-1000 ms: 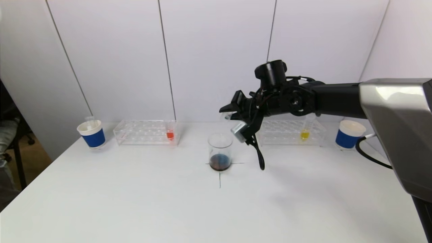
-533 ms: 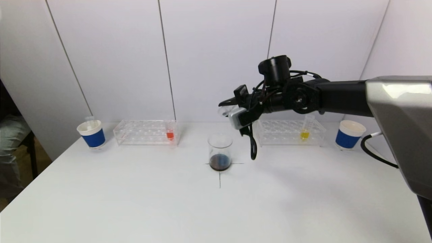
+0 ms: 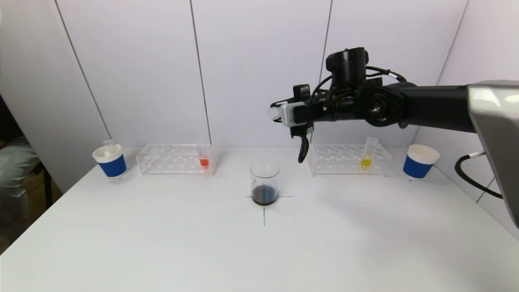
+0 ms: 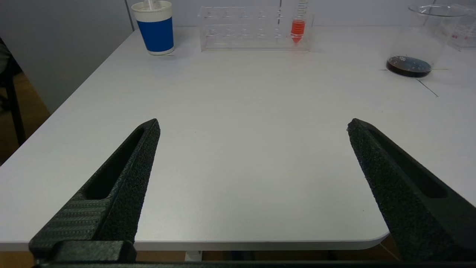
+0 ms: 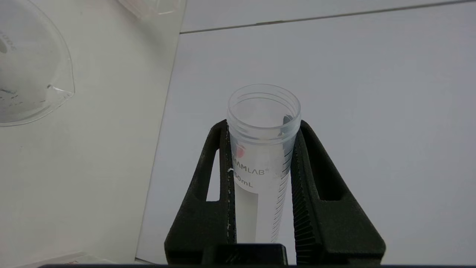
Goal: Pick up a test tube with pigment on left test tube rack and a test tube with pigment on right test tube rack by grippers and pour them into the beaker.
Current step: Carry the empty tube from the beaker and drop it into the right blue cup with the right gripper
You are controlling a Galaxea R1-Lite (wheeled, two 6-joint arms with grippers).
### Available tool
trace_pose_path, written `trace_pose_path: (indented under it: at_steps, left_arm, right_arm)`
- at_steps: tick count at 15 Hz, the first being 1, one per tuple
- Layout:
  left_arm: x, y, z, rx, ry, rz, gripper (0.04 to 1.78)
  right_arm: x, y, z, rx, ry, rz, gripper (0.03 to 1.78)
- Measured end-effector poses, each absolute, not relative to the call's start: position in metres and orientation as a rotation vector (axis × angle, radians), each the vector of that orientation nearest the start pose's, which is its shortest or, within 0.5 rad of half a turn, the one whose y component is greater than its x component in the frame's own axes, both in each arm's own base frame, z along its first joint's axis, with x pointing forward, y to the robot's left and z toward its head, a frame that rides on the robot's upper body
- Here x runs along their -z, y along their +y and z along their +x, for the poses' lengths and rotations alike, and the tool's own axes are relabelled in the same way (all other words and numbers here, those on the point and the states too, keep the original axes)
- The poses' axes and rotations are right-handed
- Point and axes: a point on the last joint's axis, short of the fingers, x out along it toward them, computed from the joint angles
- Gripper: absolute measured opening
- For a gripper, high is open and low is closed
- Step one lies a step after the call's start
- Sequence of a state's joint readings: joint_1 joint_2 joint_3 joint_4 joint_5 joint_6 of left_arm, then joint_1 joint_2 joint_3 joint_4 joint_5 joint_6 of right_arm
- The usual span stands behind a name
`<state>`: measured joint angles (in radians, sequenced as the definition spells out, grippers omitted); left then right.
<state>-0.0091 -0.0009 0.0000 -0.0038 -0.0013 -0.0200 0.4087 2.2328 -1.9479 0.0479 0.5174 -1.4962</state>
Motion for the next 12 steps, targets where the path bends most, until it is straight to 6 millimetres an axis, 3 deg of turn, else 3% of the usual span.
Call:
trace_pose_path:
  at_steps: [12]
  left_arm:
    - [-0.076,0.000,-0.023,0.011,-0.005,-0.020,1.76]
  right_arm:
    - [-0.290,0.127,0.439,-0.517,-0.259,-0.723,0.48]
